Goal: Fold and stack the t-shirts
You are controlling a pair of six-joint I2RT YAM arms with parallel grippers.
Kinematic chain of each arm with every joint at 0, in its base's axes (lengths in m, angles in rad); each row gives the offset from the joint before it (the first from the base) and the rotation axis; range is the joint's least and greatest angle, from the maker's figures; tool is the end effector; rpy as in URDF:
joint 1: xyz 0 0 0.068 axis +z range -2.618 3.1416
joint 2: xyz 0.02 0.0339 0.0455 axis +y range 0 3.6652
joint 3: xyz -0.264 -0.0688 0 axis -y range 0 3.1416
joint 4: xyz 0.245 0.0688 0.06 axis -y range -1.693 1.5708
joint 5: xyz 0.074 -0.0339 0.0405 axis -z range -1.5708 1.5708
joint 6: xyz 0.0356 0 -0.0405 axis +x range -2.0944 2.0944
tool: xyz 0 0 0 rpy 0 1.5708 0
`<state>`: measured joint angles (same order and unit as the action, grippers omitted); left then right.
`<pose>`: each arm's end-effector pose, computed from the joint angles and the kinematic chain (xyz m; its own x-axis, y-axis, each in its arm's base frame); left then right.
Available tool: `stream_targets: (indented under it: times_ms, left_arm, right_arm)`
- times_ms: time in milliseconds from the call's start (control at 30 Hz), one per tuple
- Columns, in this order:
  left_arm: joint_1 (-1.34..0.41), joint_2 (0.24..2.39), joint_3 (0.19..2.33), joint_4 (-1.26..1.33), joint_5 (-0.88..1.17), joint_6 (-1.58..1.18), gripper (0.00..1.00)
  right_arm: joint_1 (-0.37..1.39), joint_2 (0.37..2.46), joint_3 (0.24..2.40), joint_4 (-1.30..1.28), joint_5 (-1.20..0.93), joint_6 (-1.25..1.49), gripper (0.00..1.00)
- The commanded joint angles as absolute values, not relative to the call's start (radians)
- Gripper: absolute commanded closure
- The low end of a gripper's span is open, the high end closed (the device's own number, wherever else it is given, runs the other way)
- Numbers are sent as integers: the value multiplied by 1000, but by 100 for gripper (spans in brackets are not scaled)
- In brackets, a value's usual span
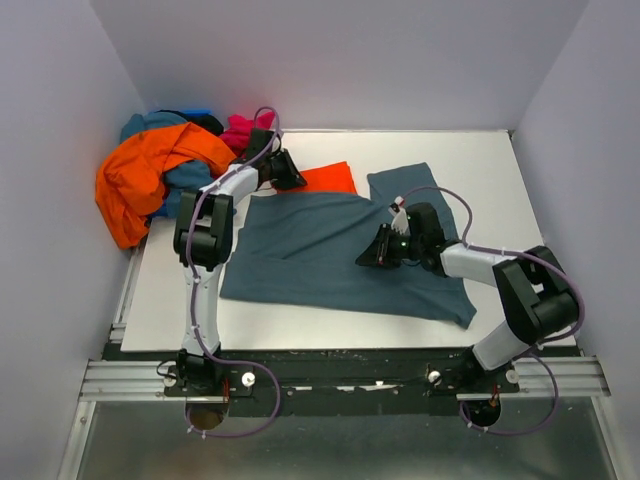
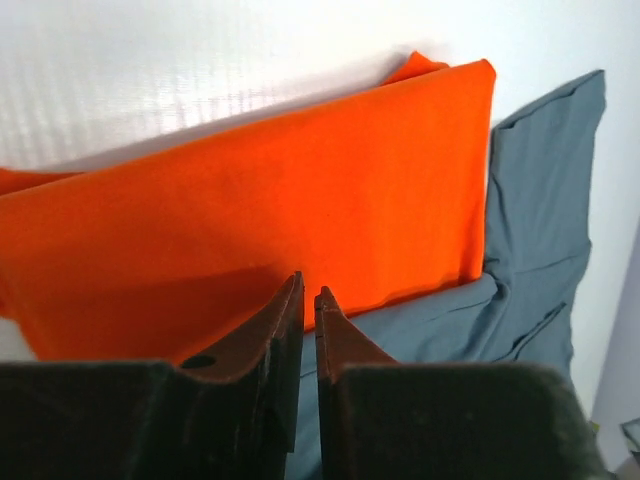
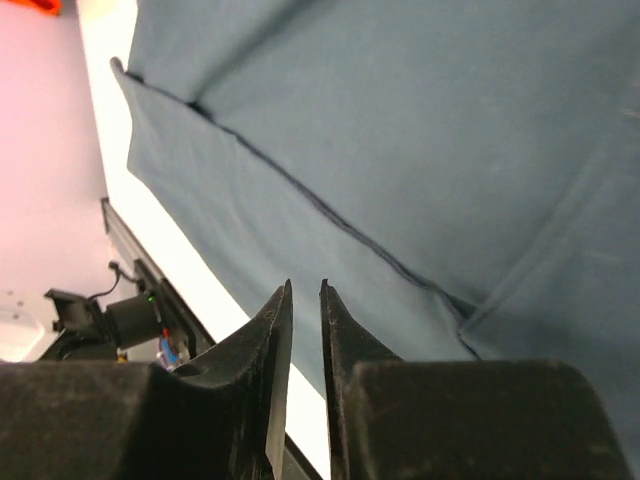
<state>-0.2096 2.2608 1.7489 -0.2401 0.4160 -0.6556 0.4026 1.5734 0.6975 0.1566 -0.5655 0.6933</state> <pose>0.4947 -0.1199 0.1766 -0.8216 -0.3953 -0.4106 -0.0276 0.7472 -0.6640 0.2703 0.1358 0.1592 -0.9147 0.1970 -0.3530 -0.1523 0.6410 0.7523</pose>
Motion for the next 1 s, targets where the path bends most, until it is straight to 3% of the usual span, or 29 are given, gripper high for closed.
stream_targets:
  times_ms: [0,600,967]
  left_arm:
    - [-210,2295,1769,-118,552,-742,80]
    - [-163,2457,1854,-127,526,-769,83]
    - [-156,2621,2120,-189,425,-749,88]
  right_arm:
    - [426,1623,672,385,-702,755,76]
    - [426,1878,612,568,-775,818,86]
    - [426,1868,491,569,-770,798,86]
